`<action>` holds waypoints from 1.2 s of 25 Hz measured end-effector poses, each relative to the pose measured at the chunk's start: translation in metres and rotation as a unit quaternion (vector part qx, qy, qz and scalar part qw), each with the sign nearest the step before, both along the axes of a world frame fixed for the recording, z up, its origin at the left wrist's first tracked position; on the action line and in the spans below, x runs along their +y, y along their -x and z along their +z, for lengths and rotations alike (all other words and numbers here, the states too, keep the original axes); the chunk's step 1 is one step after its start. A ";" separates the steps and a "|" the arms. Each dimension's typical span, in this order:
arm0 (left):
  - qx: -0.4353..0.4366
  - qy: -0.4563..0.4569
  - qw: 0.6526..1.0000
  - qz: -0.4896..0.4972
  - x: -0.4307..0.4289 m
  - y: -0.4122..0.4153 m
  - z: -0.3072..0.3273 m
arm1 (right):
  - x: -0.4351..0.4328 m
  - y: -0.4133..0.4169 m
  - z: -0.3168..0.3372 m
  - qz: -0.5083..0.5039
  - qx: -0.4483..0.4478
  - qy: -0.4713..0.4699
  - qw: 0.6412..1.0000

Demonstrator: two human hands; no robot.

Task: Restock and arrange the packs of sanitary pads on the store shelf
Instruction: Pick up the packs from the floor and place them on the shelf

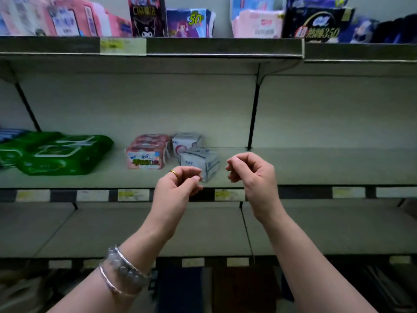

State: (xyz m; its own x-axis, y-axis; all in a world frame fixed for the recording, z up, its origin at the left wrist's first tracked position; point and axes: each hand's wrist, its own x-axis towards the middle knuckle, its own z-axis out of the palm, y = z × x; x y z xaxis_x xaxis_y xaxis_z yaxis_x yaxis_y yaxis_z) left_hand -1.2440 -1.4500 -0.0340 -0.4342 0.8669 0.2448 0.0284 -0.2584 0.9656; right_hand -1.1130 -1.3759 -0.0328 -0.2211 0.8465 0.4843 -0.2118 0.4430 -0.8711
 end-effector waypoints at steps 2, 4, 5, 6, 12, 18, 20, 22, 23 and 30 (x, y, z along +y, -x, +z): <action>-0.005 0.003 1.000 0.016 0.014 0.000 0.000 | 0.021 0.003 0.001 0.019 -0.013 0.000 1.000; -0.006 0.014 0.999 0.031 0.025 0.000 -0.006 | 0.040 0.007 -0.002 0.031 -0.032 0.005 0.999; -0.006 0.022 0.999 0.040 0.031 0.002 -0.009 | 0.050 0.010 -0.005 0.032 -0.046 0.009 0.998; -0.005 0.029 0.998 0.048 0.038 0.005 -0.011 | 0.058 0.013 -0.009 0.030 -0.061 0.016 0.998; -0.005 0.073 0.994 0.079 0.082 0.037 -0.028 | 0.105 0.044 -0.037 -0.010 -0.253 0.036 0.967; 0.011 0.106 0.993 0.051 0.126 0.089 -0.039 | 0.157 0.094 -0.057 -0.021 -0.439 0.030 0.898; 0.020 0.119 0.992 0.042 0.137 0.105 -0.044 | 0.169 0.108 -0.061 -0.019 -0.498 0.037 0.866; 0.026 0.137 0.990 0.033 0.149 0.121 -0.049 | 0.177 0.114 -0.065 -0.014 -0.488 0.045 0.872; 0.030 0.145 0.988 0.032 0.156 0.128 -0.052 | 0.180 0.114 -0.066 -0.015 -0.466 0.046 0.883; 0.070 0.129 0.989 -0.029 0.172 0.146 -0.049 | 0.185 0.098 -0.029 0.017 -0.069 0.294 0.953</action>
